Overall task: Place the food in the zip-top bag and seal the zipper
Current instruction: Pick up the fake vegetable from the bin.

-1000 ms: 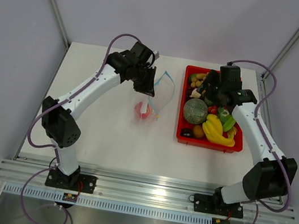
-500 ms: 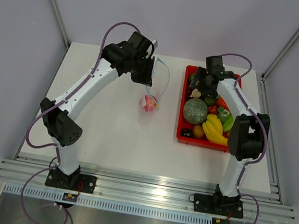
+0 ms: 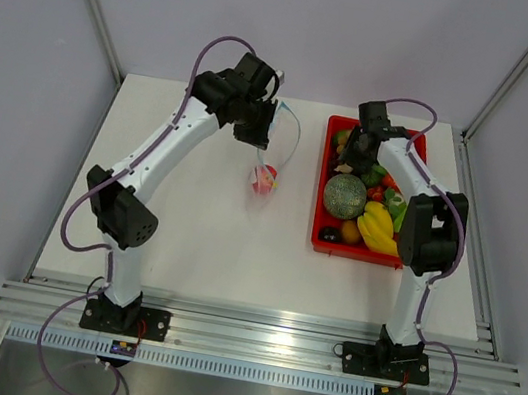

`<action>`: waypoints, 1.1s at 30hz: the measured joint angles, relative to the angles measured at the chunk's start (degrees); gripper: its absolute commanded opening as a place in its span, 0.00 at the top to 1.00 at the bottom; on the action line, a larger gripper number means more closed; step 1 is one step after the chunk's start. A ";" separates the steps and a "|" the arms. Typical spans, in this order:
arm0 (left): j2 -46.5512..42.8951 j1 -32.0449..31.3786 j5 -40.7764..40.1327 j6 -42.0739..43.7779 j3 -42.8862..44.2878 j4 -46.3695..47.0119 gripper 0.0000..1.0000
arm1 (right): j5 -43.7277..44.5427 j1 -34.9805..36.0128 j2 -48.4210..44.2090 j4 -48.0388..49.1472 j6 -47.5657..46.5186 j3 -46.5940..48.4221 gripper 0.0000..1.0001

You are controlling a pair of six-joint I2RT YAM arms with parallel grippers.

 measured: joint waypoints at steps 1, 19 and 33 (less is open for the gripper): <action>0.63 0.00 -0.04 0.15 -0.07 -0.17 1.00 | -0.02 0.00 -0.28 0.50 0.11 -0.61 0.70; 2.25 -3.56 3.54 -0.70 -6.38 4.70 1.00 | -0.26 0.00 -19.96 2.99 2.49 -13.00 0.69; 2.84 -3.67 4.57 0.26 -7.32 4.98 1.00 | -7.54 8.90 -32.74 4.87 6.05 -10.93 0.65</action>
